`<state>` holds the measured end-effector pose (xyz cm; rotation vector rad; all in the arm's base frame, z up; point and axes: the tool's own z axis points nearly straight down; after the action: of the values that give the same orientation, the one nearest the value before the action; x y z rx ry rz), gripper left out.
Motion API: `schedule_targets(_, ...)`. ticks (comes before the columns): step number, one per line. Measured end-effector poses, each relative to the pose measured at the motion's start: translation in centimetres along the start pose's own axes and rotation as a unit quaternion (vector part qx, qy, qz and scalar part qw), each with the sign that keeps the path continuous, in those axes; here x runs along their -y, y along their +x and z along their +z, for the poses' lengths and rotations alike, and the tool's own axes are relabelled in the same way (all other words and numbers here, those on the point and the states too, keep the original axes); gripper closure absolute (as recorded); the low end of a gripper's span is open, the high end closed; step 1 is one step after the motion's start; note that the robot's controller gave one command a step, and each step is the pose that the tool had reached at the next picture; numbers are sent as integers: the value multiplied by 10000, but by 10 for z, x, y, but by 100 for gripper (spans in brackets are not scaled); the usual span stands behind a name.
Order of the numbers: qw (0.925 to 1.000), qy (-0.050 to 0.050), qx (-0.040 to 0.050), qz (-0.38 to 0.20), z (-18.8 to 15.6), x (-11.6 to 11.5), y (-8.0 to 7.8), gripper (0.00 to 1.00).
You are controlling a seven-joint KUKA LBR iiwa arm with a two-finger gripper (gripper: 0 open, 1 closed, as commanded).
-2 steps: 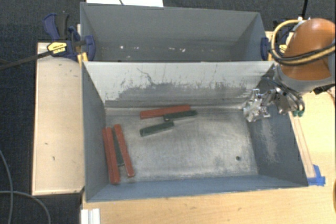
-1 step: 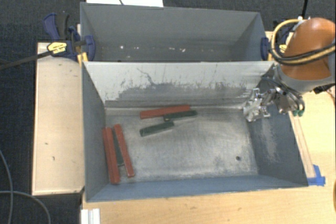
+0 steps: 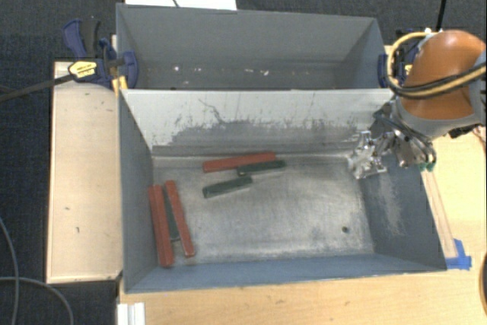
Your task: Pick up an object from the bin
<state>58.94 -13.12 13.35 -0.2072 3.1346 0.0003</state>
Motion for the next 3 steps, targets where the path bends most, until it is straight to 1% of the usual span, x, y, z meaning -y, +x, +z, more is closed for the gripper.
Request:
schedule_targets(1,10000,-1,9,30,-2,-18,17,100)
schedule_targets(2,9999,4,18,-159,-3,-12,6,100)
schedule_targets(3,9999,5,27,-109,-2,-27,-4,100)
